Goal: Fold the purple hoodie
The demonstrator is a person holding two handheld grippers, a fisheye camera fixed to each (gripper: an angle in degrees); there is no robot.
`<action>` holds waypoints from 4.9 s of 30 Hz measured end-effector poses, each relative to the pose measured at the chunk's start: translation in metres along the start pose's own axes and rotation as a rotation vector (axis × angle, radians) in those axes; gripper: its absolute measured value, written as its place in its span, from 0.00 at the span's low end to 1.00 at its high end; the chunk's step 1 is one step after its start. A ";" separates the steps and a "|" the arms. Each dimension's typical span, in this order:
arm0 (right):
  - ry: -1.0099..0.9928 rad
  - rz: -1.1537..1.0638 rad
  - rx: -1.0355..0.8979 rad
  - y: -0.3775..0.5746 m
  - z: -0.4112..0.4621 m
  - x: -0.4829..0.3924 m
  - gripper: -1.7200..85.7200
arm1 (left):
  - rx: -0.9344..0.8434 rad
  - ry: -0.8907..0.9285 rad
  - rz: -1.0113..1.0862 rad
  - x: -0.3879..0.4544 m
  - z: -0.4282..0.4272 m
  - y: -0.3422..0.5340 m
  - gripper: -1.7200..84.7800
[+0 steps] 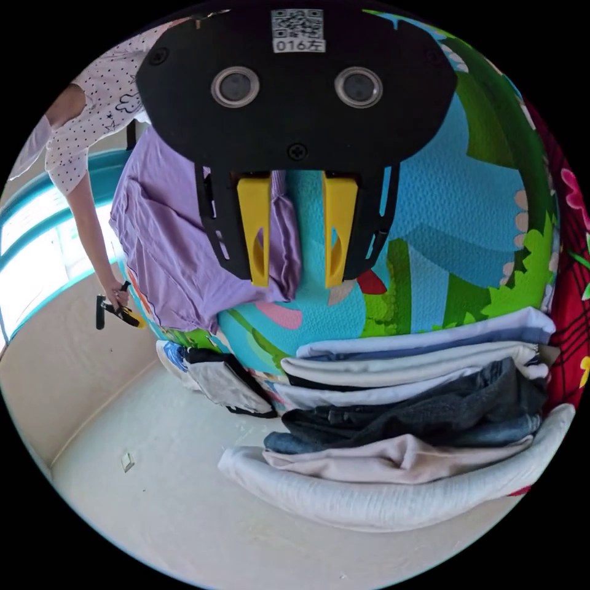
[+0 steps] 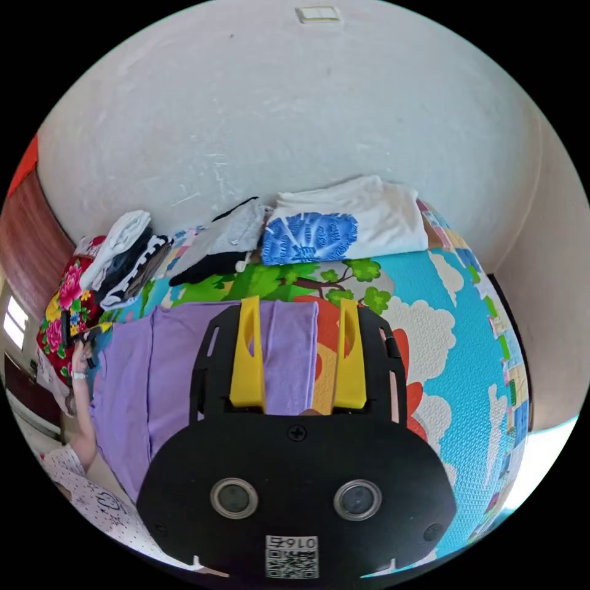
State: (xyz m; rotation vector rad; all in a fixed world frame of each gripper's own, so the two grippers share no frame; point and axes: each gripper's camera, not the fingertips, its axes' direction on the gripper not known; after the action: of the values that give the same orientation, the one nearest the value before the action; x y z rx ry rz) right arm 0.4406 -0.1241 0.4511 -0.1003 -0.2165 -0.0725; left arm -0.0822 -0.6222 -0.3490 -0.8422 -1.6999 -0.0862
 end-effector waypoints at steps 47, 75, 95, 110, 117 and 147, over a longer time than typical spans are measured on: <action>-0.046 -0.744 -0.072 -0.005 0.107 -0.309 0.08 | 0.009 0.106 0.174 0.044 -0.011 0.011 0.07; -0.093 -0.788 -0.352 0.082 0.249 -0.465 0.02 | -0.036 -0.050 0.107 0.088 -0.020 0.066 0.01; -0.310 -0.637 0.223 0.455 -0.068 -0.315 0.08 | 0.319 0.165 0.513 0.286 -0.201 0.278 0.03; -0.525 -0.746 -0.242 0.586 0.049 -0.307 0.15 | 0.303 0.144 0.209 0.287 -0.187 0.492 0.06; -0.729 -0.634 -0.251 0.572 0.069 -0.287 0.05 | 0.261 0.129 0.193 0.298 -0.198 0.517 0.07; -1.078 0.216 -0.095 0.415 0.092 -0.145 0.03 | -0.031 0.060 0.379 0.492 -0.103 0.412 0.03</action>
State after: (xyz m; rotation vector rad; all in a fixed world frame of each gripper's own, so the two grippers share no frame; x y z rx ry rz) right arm 0.3141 0.3061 0.4709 -0.2518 -1.2763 0.1977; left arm 0.2056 -0.1307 -0.0369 -1.1594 -1.4610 0.1198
